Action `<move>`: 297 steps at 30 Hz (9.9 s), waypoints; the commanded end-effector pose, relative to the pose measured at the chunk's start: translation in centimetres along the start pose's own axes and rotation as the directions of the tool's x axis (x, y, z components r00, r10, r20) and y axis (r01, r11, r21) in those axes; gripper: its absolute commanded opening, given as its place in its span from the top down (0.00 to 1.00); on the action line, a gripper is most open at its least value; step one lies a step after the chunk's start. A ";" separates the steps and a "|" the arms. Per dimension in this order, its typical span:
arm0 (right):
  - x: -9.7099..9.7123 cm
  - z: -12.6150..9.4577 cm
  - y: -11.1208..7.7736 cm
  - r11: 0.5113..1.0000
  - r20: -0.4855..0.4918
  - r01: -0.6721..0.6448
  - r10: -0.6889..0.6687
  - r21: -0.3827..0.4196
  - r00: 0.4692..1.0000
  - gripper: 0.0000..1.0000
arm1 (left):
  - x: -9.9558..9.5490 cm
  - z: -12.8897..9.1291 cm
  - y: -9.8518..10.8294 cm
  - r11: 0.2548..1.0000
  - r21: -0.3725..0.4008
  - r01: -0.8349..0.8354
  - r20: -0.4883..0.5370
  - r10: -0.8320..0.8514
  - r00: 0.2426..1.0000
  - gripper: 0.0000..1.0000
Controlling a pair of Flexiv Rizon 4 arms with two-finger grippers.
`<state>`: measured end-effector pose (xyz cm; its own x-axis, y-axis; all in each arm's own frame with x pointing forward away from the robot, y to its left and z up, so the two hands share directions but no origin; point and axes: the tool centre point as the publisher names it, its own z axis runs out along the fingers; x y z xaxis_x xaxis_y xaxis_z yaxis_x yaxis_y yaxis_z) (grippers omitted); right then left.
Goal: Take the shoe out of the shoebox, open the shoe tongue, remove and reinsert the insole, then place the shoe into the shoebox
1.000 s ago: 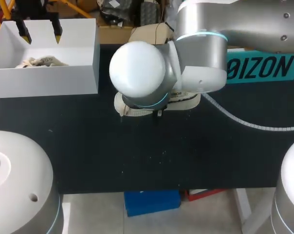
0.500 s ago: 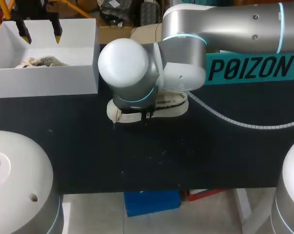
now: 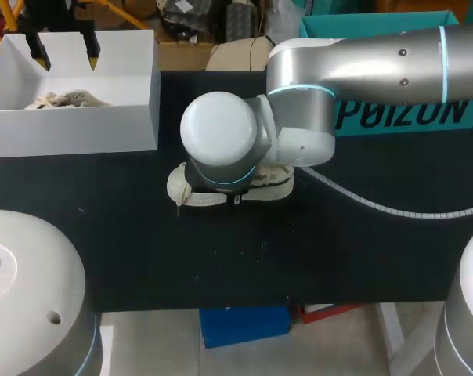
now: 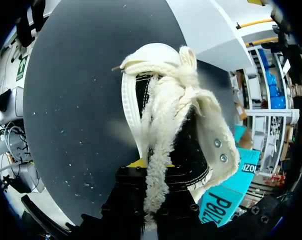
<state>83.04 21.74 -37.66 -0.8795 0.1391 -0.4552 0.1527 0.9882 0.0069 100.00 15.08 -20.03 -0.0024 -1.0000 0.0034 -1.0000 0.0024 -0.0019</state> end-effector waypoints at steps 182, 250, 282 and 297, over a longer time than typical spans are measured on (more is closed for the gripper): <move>-2.0 8.4 -6.6 0.552 -0.457 -0.356 -0.051 -0.754 0.888 1.00 | 15.4 -1.7 5.4 0.980 0.130 -0.150 0.050 0.144 0.988 0.00; -2.0 8.4 -6.6 0.552 -0.457 -0.356 -0.051 -0.754 0.888 1.00 | 33.5 14.2 14.9 0.974 -0.189 -0.129 0.435 0.201 0.878 0.00; -2.0 8.4 -6.6 0.552 -0.457 -0.356 -0.051 -0.754 0.888 1.00 | 31.3 15.9 14.8 0.985 -0.108 -0.136 0.552 0.173 0.816 1.00; -2.0 8.4 -6.6 0.552 -0.457 -0.356 -0.051 -0.754 0.888 1.00 | 31.8 13.8 13.9 0.983 -0.069 -0.171 0.546 0.180 0.818 1.00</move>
<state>87.33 14.17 -43.94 -0.9949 0.1007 0.0018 0.0565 0.5433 0.8376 86.27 -16.78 -34.93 -0.1797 -0.8182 -0.5461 -0.9833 0.1653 0.0759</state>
